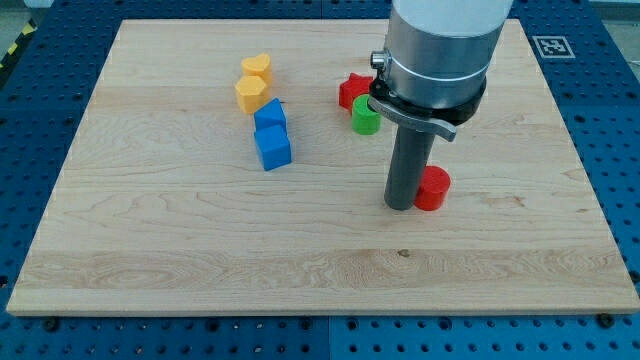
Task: Push the red star slightly right
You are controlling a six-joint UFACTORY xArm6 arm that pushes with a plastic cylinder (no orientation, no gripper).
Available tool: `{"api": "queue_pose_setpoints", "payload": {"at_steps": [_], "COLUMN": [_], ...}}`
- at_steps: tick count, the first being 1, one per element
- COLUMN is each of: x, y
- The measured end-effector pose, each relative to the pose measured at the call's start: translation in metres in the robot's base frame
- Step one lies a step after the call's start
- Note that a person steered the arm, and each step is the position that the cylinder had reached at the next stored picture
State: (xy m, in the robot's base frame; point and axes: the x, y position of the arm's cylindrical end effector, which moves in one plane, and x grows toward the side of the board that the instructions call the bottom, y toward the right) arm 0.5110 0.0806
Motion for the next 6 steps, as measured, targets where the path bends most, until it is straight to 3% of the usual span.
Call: {"api": "queue_pose_setpoints", "payload": {"at_steps": [3,5,6], "x": [-0.098,-0.151,-0.155], "y": [-0.086,-0.089,-0.068]}}
